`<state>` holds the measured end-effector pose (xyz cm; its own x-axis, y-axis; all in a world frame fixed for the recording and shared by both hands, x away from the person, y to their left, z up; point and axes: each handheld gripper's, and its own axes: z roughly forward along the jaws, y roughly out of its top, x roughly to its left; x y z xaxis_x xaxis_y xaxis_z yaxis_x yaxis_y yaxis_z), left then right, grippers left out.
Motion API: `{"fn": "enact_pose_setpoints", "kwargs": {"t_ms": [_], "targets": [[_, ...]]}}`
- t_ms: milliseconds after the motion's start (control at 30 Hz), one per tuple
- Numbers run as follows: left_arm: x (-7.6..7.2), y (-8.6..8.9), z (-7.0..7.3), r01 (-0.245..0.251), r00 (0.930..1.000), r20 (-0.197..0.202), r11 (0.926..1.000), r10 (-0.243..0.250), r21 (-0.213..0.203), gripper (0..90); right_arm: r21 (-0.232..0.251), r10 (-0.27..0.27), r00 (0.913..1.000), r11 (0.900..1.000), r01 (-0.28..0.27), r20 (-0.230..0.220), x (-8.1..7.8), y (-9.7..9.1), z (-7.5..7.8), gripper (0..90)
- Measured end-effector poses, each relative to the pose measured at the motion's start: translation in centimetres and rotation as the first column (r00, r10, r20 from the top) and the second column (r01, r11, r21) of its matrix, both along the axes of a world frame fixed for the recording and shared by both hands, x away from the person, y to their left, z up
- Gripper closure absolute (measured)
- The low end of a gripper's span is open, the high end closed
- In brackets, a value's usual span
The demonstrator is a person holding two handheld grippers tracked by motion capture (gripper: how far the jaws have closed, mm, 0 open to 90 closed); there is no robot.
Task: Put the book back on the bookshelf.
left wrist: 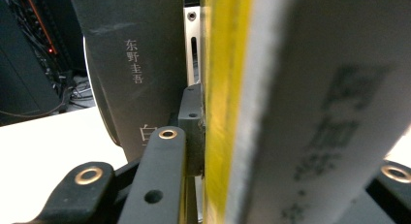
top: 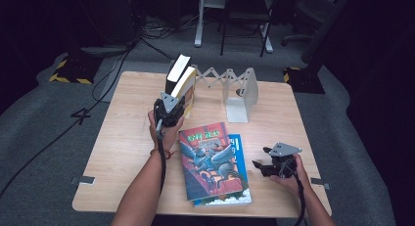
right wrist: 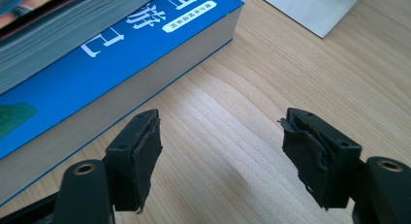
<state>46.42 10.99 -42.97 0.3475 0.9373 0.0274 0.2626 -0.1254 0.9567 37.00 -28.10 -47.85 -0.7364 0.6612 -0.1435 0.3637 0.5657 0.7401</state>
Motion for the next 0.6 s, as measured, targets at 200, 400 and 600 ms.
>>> {"fn": "enact_pose_setpoints", "kwargs": {"t_ms": [200, 400, 600], "targets": [[0.0, -0.1, 0.1, 0.001, 0.9999, -0.012, 0.9999, -0.001, -0.012, 63.4, -0.002, 0.001, 1.0, 1.0, -0.001, -0.001, 0.0, 0.0, 0.0, 30.1], [-0.5, -0.2, 0.3, 0.01, 0.9999, -0.011, 0.9998, -0.01, -0.02, 55.4, -0.006, 0.003, 1.0, 1.0, -0.003, -0.003, -0.1, -0.1, 0.1, 30.1], [-1.5, 0.3, -0.1, 0.021, 0.9996, -0.019, 0.9992, -0.022, -0.034, 47.8, -0.013, 0.011, 0.9999, 0.9999, -0.011, -0.007, -0.1, 0.0, 0.0, 30.1]]}}
